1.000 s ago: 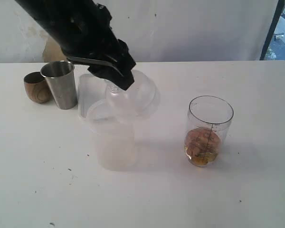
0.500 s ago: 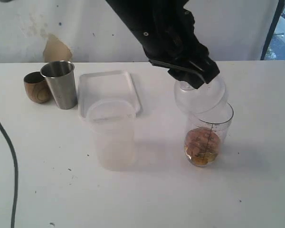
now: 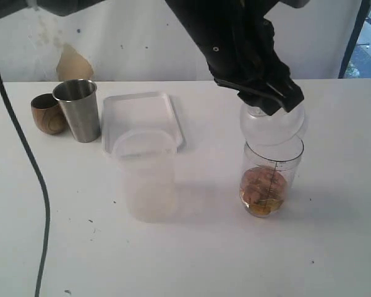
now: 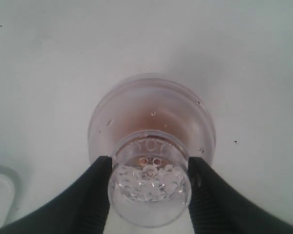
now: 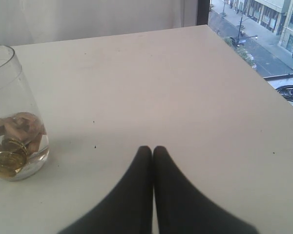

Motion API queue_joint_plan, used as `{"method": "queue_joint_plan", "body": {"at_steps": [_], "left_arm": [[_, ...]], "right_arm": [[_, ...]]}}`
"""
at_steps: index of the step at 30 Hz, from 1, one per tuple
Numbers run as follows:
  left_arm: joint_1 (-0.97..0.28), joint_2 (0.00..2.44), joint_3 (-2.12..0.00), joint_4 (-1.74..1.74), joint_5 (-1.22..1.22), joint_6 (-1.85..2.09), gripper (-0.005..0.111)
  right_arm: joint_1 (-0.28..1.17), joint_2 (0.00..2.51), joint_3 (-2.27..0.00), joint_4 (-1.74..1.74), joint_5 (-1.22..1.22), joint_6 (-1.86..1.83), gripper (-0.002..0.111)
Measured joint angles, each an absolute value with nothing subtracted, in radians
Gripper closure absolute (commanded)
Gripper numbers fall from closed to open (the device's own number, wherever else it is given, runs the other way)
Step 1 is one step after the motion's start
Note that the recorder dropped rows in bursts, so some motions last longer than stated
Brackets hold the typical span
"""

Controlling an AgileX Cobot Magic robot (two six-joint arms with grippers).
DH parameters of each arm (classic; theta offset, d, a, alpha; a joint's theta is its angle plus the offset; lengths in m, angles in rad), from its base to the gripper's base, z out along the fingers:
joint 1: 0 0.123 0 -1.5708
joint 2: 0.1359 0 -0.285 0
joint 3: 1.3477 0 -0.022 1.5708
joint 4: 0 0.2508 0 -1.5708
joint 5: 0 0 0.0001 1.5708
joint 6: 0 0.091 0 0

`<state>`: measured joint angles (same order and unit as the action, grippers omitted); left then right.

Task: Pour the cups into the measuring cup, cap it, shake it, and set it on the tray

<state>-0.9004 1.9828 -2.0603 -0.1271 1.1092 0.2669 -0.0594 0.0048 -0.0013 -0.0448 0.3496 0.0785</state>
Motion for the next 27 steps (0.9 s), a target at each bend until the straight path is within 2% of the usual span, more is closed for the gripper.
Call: {"method": "queue_joint_plan", "body": {"at_steps": [5, 13, 23, 27], "left_arm": [[-0.904, 1.949, -2.062, -0.101, 1.208, 0.266, 0.107], [-0.914, 1.881, -2.062, -0.213, 1.219, 0.284, 0.107], [-1.095, 1.848, -1.853, -0.161, 1.221, 0.308, 0.107], [-1.126, 1.848, -1.747, -0.111, 1.221, 0.306, 0.107]], "right_arm": [[-0.059, 0.005, -0.001, -0.045, 0.350, 0.078, 0.108], [-0.059, 0.005, -0.001, -0.045, 0.350, 0.078, 0.108], [-0.059, 0.005, -0.001, -0.045, 0.350, 0.078, 0.108], [-0.059, 0.005, -0.001, -0.045, 0.350, 0.078, 0.108]]}}
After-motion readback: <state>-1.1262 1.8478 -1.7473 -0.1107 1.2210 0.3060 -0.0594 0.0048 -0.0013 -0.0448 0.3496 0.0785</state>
